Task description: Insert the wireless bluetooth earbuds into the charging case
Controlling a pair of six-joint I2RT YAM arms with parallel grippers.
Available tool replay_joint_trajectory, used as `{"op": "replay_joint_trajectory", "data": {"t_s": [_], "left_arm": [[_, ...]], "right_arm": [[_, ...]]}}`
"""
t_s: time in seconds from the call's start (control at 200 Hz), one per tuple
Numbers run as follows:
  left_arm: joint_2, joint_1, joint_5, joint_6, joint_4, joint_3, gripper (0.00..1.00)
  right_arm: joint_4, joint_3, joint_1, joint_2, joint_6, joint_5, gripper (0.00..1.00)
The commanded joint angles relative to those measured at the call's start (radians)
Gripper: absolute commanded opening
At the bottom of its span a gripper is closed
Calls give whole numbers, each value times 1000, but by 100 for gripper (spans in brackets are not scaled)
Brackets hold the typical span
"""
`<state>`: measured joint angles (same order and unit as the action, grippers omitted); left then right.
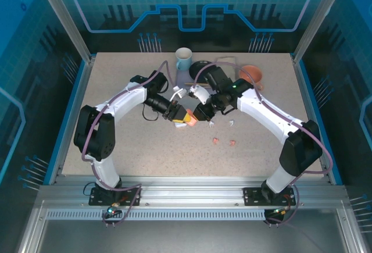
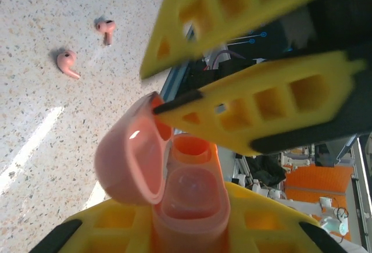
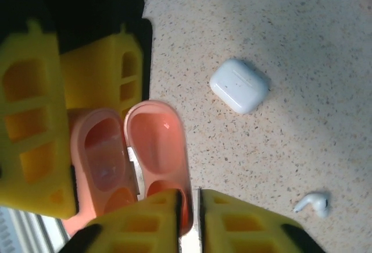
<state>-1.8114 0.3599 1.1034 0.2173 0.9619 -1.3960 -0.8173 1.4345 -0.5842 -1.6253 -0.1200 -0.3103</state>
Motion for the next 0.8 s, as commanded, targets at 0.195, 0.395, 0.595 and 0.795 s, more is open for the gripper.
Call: {"op": "replay_joint_trajectory", "data": {"t_s": [0.195,0.395,0.595,0.795], "left_arm": [[115,4,-153,-161,-296,137,0],[254,7,-299,-244,-662,333,0],[413,68,-498,-197,-1083,596,0],[469,109,-600,-222,-1584,854,0]], "right_arm": [[7,0,180,221,217,8,62],[17,-72,226,281,420,161,69],[65,-182,220,295,537,247,76],[85,-290,221,263,611,304,75]]}}
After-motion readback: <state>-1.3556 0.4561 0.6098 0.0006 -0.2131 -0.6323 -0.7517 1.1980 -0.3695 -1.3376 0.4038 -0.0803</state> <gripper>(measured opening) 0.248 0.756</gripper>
